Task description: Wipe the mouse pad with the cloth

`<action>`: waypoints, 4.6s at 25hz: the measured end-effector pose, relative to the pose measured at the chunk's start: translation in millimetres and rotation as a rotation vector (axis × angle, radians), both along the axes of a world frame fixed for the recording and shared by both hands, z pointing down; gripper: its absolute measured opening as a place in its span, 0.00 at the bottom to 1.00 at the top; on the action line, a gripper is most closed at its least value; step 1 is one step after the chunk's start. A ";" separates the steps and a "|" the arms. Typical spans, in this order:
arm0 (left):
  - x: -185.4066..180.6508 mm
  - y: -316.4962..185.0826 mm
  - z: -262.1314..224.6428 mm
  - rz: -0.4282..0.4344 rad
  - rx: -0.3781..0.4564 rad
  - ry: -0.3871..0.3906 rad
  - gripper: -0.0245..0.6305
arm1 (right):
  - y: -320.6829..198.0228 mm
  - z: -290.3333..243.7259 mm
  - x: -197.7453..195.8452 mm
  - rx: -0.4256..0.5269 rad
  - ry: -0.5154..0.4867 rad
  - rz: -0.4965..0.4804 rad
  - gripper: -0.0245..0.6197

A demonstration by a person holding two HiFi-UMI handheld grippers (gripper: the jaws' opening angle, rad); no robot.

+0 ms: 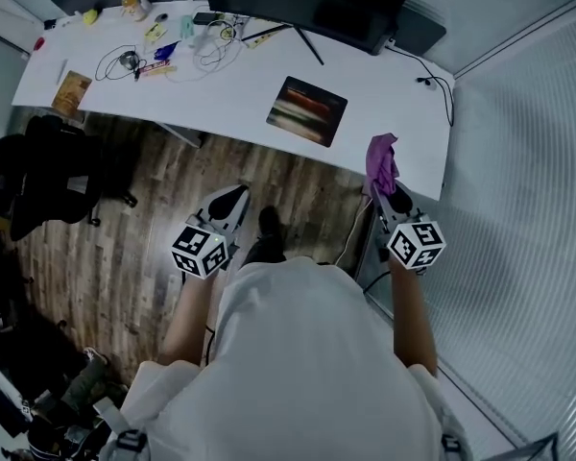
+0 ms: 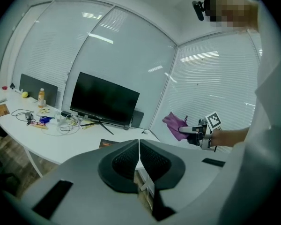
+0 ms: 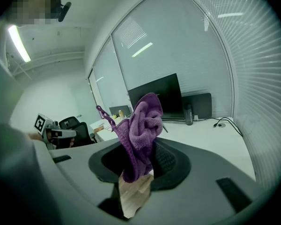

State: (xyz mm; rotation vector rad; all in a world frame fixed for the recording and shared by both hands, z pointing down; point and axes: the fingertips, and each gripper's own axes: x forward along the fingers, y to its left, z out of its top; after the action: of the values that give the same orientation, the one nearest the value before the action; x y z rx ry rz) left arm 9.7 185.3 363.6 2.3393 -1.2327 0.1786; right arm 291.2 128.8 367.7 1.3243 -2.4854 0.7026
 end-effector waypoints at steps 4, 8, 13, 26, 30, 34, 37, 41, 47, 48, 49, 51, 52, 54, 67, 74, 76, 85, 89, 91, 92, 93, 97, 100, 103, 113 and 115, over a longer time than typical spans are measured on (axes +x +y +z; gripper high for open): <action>-15.9 -27.3 7.2 0.048 -0.007 -0.009 0.07 | -18.4 3.2 -16.1 -0.012 0.022 0.027 0.25; -32.3 -51.6 13.4 0.082 -0.013 0.003 0.07 | -36.0 6.0 -32.7 -0.017 0.043 0.047 0.25; -42.7 -73.5 21.5 0.120 -0.018 0.015 0.07 | -52.7 9.0 -45.3 -0.019 0.064 0.064 0.25; -55.0 -99.1 37.8 0.105 -0.061 0.046 0.07 | -98.5 19.8 -56.5 -0.044 0.113 0.041 0.25; -54.1 -110.7 44.6 0.073 -0.074 0.033 0.07 | -120.8 29.8 -55.9 -0.051 0.114 0.007 0.25; -48.9 -127.0 49.7 0.026 -0.090 0.021 0.07 | -148.9 42.2 -54.1 -0.059 0.136 -0.063 0.25; -40.8 -138.7 52.8 -0.009 -0.105 0.017 0.07 | -172.8 50.0 -51.8 -0.064 0.149 -0.123 0.25; -25.2 -152.8 59.9 -0.044 -0.126 0.018 0.07 | -202.1 65.9 -49.5 -0.077 0.176 -0.208 0.25; -3.5 -172.0 72.4 -0.087 -0.161 0.022 0.07 | -239.0 100.0 -46.3 -0.117 0.223 -0.315 0.25; -0.3 -173.8 75.0 -0.093 -0.167 0.022 0.07 | -243.8 106.5 -45.9 -0.123 0.231 -0.333 0.25; 2.4 -175.5 78.0 -0.099 -0.175 0.022 0.07 | -248.3 113.3 -45.7 -0.129 0.239 -0.349 0.25; 6.1 -178.8 84.5 -0.112 -0.190 0.024 0.07 | -257.3 127.2 -46.0 -0.140 0.252 -0.377 0.25; 7.5 -180.4 87.9 -0.119 -0.198 0.025 0.07 | -261.7 134.2 -46.5 -0.146 0.257 -0.391 0.25; 9.6 -182.8 94.4 -0.133 -0.216 0.026 0.07 | -269.8 148.6 -47.8 -0.160 0.266 -0.418 0.25; 19.2 -188.2 131.2 -0.220 -0.322 0.027 0.07 | -312.6 250.6 -50.9 -0.223 0.383 -0.572 0.25; 27.0 -181.7 146.5 -0.246 -0.368 0.027 0.07 | -310.1 296.0 -51.5 -0.223 0.475 -0.631 0.25; 28.7 -178.2 149.9 -0.256 -0.379 0.034 0.07 | -304.8 303.4 -53.6 -0.206 0.504 -0.657 0.25; 29.5 -159.7 159.4 -0.293 -0.400 0.055 0.07 | -282.7 306.5 -69.0 -0.133 0.547 -0.714 0.25; 26.3 -153.4 163.1 -0.305 -0.401 0.060 0.07 | -267.7 305.8 -78.6 -0.118 0.551 -0.754 0.25; 25.0 -150.6 164.2 -0.312 -0.401 0.063 0.07 | -259.2 305.6 -82.7 -0.120 0.545 -0.766 0.25; 24.8 -149.2 164.5 -0.314 -0.400 0.064 0.07 | -254.3 305.3 -84.6 -0.122 0.541 -0.773 0.25; 24.8 -148.0 164.5 -0.317 -0.400 0.065 0.07 | -248.9 305.1 -86.3 -0.125 0.537 -0.782 0.25; 25.4 -144.5 165.3 -0.324 -0.396 0.070 0.07 | -226.9 305.4 -91.5 -0.143 0.520 -0.814 0.25; 24.4 -143.0 166.7 -0.333 -0.392 0.074 0.07 | -210.8 304.6 -96.1 -0.163 0.503 -0.834 0.25; 24.6 -142.5 167.7 -0.341 -0.389 0.077 0.07 | -194.4 303.6 -100.7 -0.185 0.482 -0.860 0.25; 32.6 -143.3 167.6 -0.352 -0.379 0.078 0.07 | -160.4 304.8 -109.2 -0.285 0.379 -0.901 0.25; 32.3 -144.2 166.2 -0.357 -0.376 0.075 0.07 | -150.8 304.5 -113.4 -0.302 0.367 -0.937 0.25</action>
State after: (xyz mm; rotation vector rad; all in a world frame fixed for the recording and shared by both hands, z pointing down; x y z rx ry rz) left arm 42.0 41.1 529.8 1.7646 -1.4163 0.1817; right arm 177.9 -21.9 672.2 0.0909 -2.2074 0.4946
